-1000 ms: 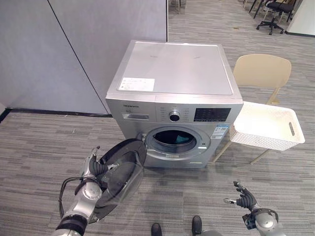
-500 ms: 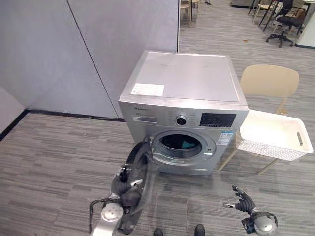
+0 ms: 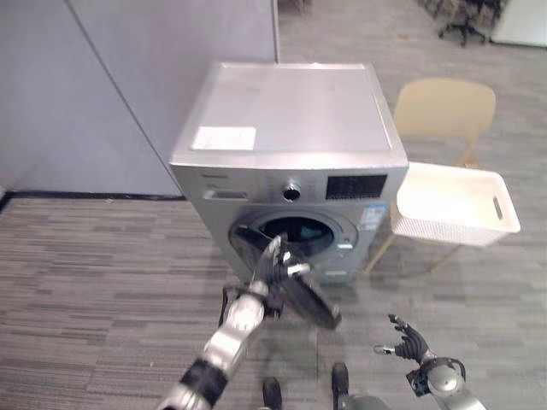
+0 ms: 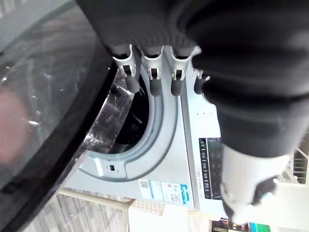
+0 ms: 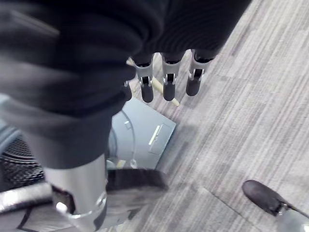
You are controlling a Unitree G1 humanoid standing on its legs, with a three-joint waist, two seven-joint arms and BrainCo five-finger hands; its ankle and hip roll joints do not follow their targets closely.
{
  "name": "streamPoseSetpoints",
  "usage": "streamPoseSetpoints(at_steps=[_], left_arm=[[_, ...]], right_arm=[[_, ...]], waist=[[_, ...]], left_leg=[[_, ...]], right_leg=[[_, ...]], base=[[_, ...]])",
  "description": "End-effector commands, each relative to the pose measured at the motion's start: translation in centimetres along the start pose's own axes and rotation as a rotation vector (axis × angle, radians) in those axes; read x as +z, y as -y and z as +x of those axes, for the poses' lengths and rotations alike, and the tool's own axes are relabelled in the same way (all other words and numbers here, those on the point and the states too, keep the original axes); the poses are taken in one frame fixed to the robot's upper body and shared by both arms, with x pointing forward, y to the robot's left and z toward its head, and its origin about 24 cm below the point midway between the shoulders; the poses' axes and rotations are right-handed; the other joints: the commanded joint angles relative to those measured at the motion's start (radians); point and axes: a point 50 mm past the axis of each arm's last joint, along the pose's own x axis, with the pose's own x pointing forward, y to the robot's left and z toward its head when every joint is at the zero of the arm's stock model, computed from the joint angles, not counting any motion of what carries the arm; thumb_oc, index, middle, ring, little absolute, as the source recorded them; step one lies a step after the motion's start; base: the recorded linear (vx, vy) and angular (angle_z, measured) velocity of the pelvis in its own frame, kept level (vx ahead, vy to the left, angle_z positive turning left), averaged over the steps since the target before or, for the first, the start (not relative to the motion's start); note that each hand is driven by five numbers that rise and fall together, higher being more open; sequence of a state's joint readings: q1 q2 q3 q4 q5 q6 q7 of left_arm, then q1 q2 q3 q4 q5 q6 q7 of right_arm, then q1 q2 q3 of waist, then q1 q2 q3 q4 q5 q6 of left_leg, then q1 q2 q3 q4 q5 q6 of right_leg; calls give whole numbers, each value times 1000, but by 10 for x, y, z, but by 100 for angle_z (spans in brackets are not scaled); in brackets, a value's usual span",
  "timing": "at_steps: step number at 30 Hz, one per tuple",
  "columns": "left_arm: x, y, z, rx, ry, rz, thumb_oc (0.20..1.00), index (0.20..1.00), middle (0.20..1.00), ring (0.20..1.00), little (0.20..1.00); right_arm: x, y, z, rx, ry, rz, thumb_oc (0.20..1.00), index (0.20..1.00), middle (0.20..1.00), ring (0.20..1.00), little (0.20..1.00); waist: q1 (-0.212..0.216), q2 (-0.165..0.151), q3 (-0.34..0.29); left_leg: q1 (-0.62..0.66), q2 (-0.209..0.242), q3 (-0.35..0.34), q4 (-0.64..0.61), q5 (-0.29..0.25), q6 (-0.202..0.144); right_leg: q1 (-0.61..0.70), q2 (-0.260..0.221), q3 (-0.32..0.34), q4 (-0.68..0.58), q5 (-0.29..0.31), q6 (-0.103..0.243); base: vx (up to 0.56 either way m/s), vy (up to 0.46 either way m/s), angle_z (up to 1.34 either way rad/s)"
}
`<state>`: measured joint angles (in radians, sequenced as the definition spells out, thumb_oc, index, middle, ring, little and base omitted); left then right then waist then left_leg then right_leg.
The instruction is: Grab the laundry basket,head to the washer,open it,put in the laundry and shut it.
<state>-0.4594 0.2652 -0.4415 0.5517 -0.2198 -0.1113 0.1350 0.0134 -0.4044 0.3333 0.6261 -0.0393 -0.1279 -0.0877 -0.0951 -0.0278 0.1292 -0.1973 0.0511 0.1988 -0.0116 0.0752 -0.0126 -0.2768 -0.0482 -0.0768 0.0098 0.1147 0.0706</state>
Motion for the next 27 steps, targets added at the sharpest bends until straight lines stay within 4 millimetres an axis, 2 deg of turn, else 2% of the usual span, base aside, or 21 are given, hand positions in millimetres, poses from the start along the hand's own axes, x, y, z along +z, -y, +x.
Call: streamPoseSetpoints(at_steps=[1, 2, 3, 4, 6, 10, 13, 15, 17, 20, 22, 23, 25, 26, 27], left_arm=[[8, -39, 17, 176, -18, 81, 1000, 1000, 1000, 1000, 1000], [18, -74, 27, 274, -43, 133, 1000, 1000, 1000, 1000, 1000], [42, -107, 38, 379, -33, 141, 1000, 1000, 1000, 1000, 1000], [43, -107, 38, 379, -31, 141, 1000, 1000, 1000, 1000, 1000], [65, -124, 41, 422, 20, 193, 1000, 1000, 1000, 1000, 1000], [74, -125, 28, 404, 154, 305, 1000, 1000, 1000, 1000, 1000], [78, -109, 20, 365, 246, 323, 1000, 1000, 1000, 1000, 1000], [86, -98, 13, 340, 328, 300, 1000, 1000, 1000, 1000, 1000], [86, -87, 2, 299, 390, 289, 1000, 1000, 1000, 1000, 1000], [68, -70, -15, 278, 402, 191, 1000, 1000, 1000, 1000, 1000], [44, -68, -32, 295, 358, 251, 1000, 1000, 1000, 1000, 1000], [32, -70, -39, 335, 324, 288, 1000, 1000, 1000, 1000, 1000], [24, -74, -43, 386, 297, 298, 1000, 1000, 1000, 1000, 1000], [5, -78, -49, 465, 218, 257, 1000, 1000, 1000, 1000, 1000], [-2, -79, -50, 488, 185, 239, 1000, 1000, 1000, 1000, 1000]], right_arm=[[29, 22, 9, -60, 118, -29, 1000, 1000, 1000, 1000, 1000], [39, 28, 10, -84, 157, 1, 1000, 1000, 1000, 1000, 1000], [51, 31, 13, -101, 214, 46, 1000, 1000, 1000, 1000, 1000], [51, 31, 13, -102, 215, 46, 1000, 1000, 1000, 1000, 1000], [58, 32, 14, -101, 248, 37, 1000, 1000, 1000, 1000, 1000], [51, 29, 11, -99, 242, 35, 1000, 1000, 1000, 1000, 1000], [47, 28, 9, -109, 235, 72, 1000, 1000, 1000, 1000, 1000], [54, 30, 10, -122, 263, 102, 1000, 1000, 1000, 1000, 1000], [53, 30, 9, -125, 263, 115, 1000, 1000, 1000, 1000, 1000], [43, 24, 7, -115, 227, 120, 1000, 1000, 1000, 1000, 1000], [31, 15, 5, -90, 177, 124, 1000, 1000, 1000, 1000, 1000], [31, 12, 5, -88, 183, 126, 1000, 1000, 1000, 1000, 1000], [30, 8, 5, -87, 179, 129, 1000, 1000, 1000, 1000, 1000], [29, 5, 4, -92, 174, 128, 1000, 1000, 1000, 1000, 1000], [28, 4, 5, -98, 169, 133, 1000, 1000, 1000, 1000, 1000]], waist=[[-37, -31, 78], [-50, -35, 90], [-65, -36, 111], [-66, -36, 113], [-75, -34, 126], [-63, -29, 105], [-53, -26, 107], [-43, -23, 105], [-32, -19, 103], [-18, -18, 89], [5, -26, 78], [14, -30, 78], [18, -33, 79], [25, -37, 81], [26, -39, 83]], left_leg=[[-21, 7, -41, 5, -30, -21], [-66, 11, -28, 6, -14, -25], [-117, 10, -26, 15, 6, -28], [-117, 11, -27, 18, 3, -28], [-148, 12, -32, 10, 21, -31], [-139, 9, -30, -48, 44, -38], [-138, -2, -42, -60, 41, -37], [-134, -8, -49, -64, 37, -37], [-121, -12, -55, -67, 32, -35], [-91, -16, -64, -70, 23, -32], [-65, -20, -67, -68, 9, -28], [-60, -22, -65, -68, 6, -26], [-57, -22, -65, -68, 6, -25], [-54, -21, -68, -68, 6, -24], [-52, -22, -71, -68, 5, -23]], right_leg=[[19, 22, 19, 34, -98, 34], [-30, 23, 28, 37, -82, 38], [-77, 24, 23, 42, -69, 42], [-78, 24, 22, 45, -72, 42], [-113, 21, 13, 53, -63, 43], [-118, 16, 18, 18, -48, 51], [-116, 10, 11, 12, -49, 50], [-108, 9, 3, 9, -52, 50], [-95, 5, 0, 11, -57, 50], [-62, -2, -5, 8, -65, 48], [-30, -6, -6, 1, -70, 48], [-23, -6, -5, -3, -71, 49], [-20, -6, -6, -4, -71, 48], [-18, -7, -9, -2, -72, 47], [-14, -7, -11, -2, -73, 46]], base=[[-159, -31, -45], [-194, -32, -40], [-148, -27, -40], [-109, -28, -40], [-40, -13, -14], [17, 30, 0], [-10, 32, -14], [5, 20, 13], [5, 32, 18], [36, 16, 16], [37, 15, 40], [8, 16, 9], [0, 0, 0], [-2, -4, -7], [13, -3, -6]])
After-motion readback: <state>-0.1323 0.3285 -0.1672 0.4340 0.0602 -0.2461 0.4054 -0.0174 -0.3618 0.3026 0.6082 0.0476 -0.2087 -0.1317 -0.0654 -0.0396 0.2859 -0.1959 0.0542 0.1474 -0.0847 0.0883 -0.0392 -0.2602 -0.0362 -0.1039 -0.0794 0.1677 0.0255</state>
